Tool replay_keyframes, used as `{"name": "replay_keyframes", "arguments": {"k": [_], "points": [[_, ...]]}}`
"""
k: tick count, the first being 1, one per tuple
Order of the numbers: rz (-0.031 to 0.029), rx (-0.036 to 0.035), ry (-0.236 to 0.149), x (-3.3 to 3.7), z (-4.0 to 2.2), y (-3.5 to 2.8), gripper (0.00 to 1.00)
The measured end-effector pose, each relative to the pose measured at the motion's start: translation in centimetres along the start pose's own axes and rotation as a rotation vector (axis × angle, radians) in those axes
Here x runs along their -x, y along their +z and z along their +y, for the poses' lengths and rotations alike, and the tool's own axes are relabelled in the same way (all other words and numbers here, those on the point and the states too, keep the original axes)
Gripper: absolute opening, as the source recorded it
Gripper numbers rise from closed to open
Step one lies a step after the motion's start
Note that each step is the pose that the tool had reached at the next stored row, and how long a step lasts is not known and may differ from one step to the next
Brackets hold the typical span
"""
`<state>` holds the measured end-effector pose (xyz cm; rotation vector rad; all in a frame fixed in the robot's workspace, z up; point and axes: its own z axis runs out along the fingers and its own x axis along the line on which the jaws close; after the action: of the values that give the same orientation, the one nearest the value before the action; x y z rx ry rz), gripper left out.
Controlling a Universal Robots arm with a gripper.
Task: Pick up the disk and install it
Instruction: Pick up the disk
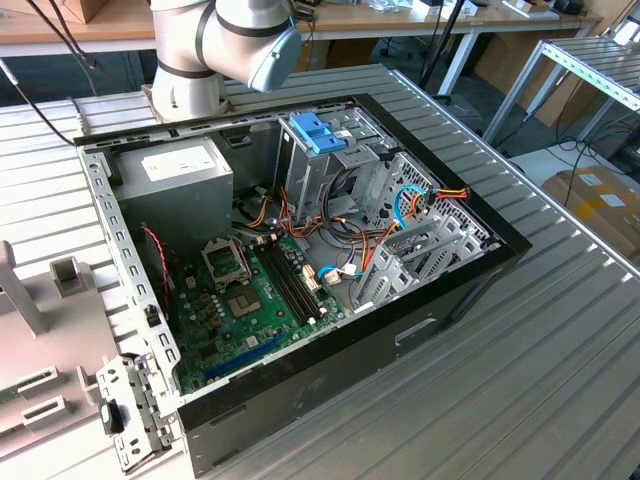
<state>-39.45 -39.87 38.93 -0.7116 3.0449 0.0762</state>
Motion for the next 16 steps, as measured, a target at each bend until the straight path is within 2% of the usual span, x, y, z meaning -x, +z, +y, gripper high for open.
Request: {"name": "replay_keyframes", "arguments": {"k": [16], "points": [[0.0037,0.002,-0.084,0.0,0.0,0.0,0.11]]}}
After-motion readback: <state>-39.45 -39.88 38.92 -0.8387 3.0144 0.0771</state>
